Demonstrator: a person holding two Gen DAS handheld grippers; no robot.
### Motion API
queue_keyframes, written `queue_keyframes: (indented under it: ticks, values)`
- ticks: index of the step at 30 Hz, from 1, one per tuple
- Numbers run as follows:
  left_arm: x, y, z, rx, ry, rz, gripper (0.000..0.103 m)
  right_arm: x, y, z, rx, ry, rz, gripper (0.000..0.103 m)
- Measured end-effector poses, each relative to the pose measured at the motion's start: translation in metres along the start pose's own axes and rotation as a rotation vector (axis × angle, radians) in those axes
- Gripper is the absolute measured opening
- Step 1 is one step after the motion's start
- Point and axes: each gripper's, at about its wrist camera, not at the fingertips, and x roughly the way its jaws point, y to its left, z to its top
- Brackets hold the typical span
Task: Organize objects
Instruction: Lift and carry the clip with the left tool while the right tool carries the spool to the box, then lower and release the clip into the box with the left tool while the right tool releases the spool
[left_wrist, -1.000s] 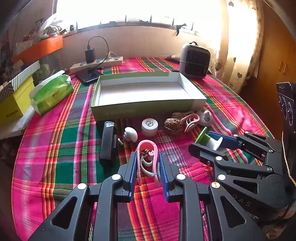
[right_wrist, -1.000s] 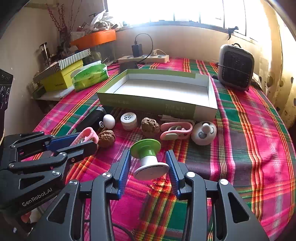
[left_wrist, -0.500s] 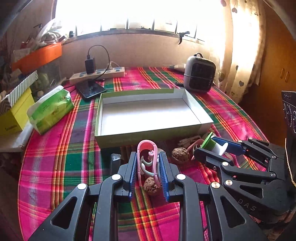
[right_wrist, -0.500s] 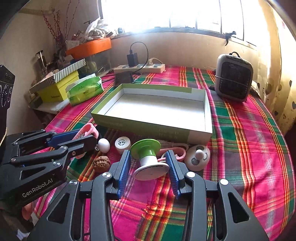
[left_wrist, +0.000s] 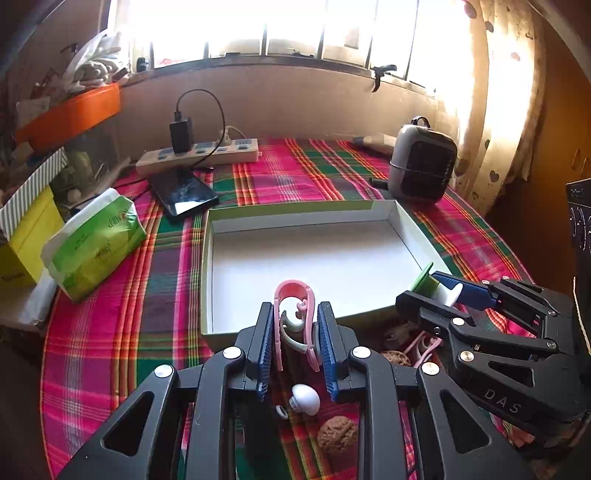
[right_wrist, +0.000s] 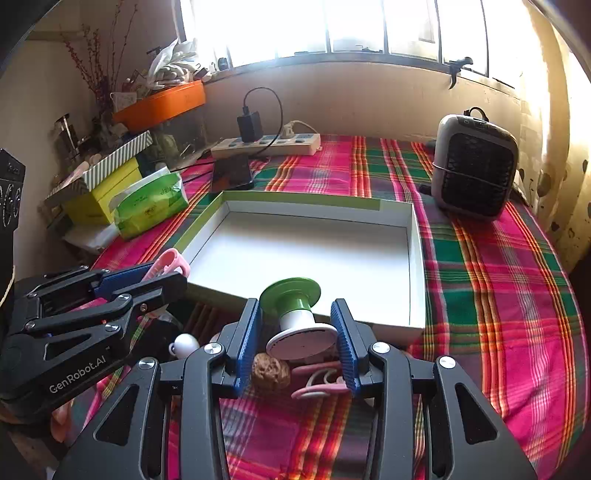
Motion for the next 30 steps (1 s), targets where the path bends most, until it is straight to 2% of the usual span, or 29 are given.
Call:
queue_keyframes:
  ticks: [11, 13, 30]
  values:
    - [0.042, 0.015, 0.033, -0.017, 0.049, -0.011, 0.021, 0.039, -0.011, 0.038, 0.028, 0.030, -0.039, 0.041]
    - [0.051, 0.016, 0.037, -0.011, 0.062, 0.006, 0.021, 0.048, -0.015, 0.043, 0.038, 0.038, -0.050, 0.041]
    - [0.103, 0.022, 0.068, 0.004, 0.124, 0.027, 0.022, 0.107, -0.035, 0.072, 0.082, 0.130, -0.064, 0.041]
